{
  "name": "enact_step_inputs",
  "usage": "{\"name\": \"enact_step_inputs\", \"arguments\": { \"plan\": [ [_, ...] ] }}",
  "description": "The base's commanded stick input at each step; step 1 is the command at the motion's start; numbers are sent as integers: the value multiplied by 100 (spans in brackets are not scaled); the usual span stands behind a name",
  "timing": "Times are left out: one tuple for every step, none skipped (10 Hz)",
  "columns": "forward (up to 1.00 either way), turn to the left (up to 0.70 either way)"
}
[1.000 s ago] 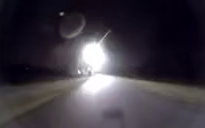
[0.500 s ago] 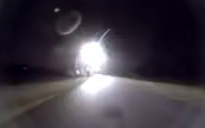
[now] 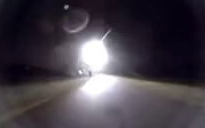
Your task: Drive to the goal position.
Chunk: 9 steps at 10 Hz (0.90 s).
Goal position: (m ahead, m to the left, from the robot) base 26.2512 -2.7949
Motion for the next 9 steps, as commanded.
{"name": "enact_step_inputs", "arguments": {
  "plan": [
    [100, 5],
    [100, 5],
    [100, 5],
    [100, 5],
    [100, 5],
    [100, 5],
    [100, 5],
    [100, 5],
    [100, 5]
  ]
}}
